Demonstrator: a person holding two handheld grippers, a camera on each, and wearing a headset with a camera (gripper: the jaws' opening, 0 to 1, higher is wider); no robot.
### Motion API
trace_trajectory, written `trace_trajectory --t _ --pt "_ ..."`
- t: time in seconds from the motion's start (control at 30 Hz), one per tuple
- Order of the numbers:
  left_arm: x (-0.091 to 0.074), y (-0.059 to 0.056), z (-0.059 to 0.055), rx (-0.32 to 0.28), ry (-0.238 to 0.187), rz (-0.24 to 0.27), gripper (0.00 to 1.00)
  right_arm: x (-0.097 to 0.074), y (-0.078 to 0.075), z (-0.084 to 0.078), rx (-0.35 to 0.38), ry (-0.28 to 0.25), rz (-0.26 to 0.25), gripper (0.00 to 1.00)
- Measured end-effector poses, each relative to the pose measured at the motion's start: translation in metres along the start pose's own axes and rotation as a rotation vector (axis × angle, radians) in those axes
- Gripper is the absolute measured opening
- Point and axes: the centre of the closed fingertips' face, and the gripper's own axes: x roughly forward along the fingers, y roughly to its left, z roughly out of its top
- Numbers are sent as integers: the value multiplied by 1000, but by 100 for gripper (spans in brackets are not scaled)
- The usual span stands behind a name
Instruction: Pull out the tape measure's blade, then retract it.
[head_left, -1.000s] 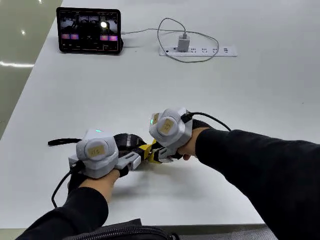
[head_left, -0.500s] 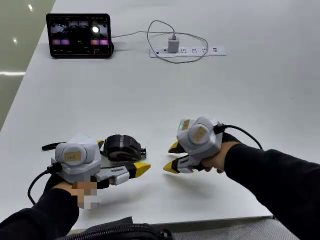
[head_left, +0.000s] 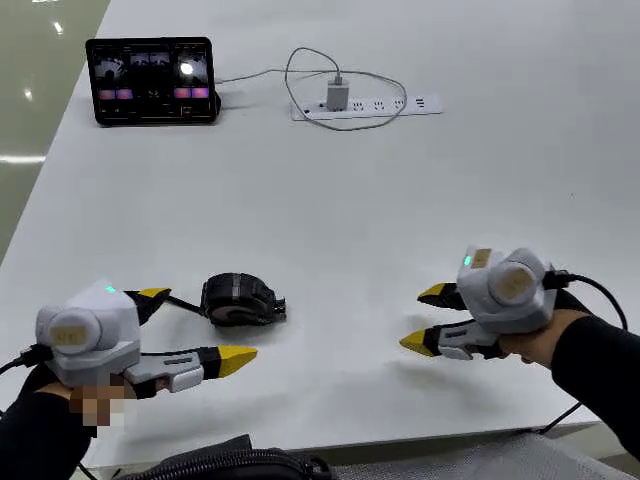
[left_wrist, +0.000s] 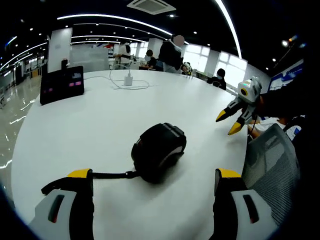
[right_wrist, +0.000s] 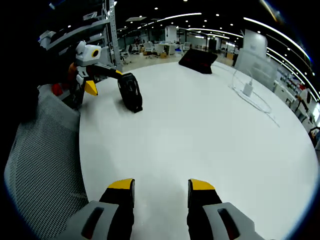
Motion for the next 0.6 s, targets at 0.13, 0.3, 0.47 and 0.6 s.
trace_trajectory --t 0.13,0.3,0.47,0.6 --pt "-12 10 -16 42 83 20 99 -13 -7 -21 2 18 -23 47" --pt "-26 3 -13 55 59 -2 99 -37 -18 -34 41 -10 -61 53" --pt "-34 -5 -6 109 25 -8 99 -61 -26 -40 38 -24 -100 59" --pt "-39 -9 7 125 -55 -15 99 -75 -26 -44 37 -29 -103 64"
